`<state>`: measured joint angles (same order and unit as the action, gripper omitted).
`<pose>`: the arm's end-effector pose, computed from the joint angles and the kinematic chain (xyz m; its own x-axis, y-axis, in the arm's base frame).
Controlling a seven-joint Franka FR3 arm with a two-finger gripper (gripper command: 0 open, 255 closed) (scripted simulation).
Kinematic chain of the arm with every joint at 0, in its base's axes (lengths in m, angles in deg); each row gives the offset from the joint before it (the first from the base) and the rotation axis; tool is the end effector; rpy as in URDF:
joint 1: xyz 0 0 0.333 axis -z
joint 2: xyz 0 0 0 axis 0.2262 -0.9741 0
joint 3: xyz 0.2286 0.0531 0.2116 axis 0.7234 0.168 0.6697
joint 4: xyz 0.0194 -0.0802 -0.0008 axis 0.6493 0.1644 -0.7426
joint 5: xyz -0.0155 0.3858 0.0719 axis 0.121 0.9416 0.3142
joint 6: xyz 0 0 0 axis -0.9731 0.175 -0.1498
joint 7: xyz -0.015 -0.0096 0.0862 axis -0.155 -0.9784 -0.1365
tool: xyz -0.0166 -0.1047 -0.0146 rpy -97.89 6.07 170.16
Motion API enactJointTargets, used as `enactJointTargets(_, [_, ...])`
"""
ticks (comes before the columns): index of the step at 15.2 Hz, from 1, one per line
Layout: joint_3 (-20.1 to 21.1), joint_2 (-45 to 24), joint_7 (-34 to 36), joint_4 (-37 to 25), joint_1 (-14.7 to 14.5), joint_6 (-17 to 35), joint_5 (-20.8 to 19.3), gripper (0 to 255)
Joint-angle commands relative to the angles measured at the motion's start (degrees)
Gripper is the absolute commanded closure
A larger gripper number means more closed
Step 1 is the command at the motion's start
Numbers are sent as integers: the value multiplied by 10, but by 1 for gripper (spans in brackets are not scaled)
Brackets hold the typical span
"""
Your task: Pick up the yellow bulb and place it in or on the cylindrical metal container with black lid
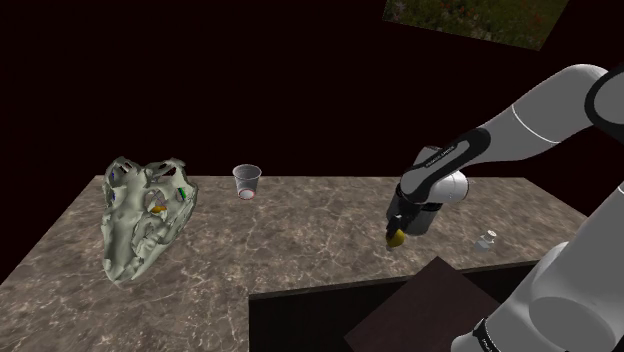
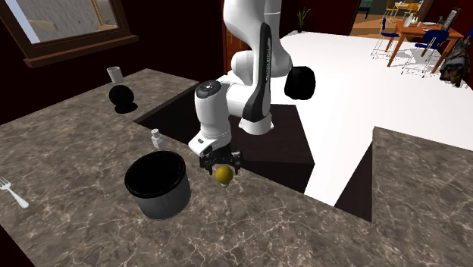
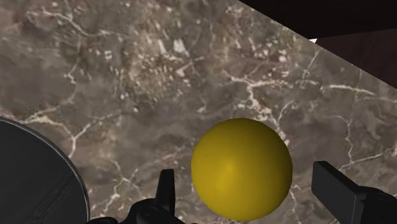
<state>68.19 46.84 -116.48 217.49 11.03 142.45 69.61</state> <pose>0.3805 -0.1369 0.2206 0.9993 0.0330 -0.0151 0.0318 -0.9967 -0.0747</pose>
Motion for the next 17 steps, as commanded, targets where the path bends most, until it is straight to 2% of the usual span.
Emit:
enactJointTargets(1, [3, -15, -11, 0, -2, 13, 17, 0])
enactJointTargets(8, [3, -15, -11, 0, -1, 13, 17, 0])
enactJointTargets(9, [3, -15, -11, 0, -1, 13, 17, 255])
enactJointTargets(17, [3, -15, -11, 0, -1, 13, 16, 255])
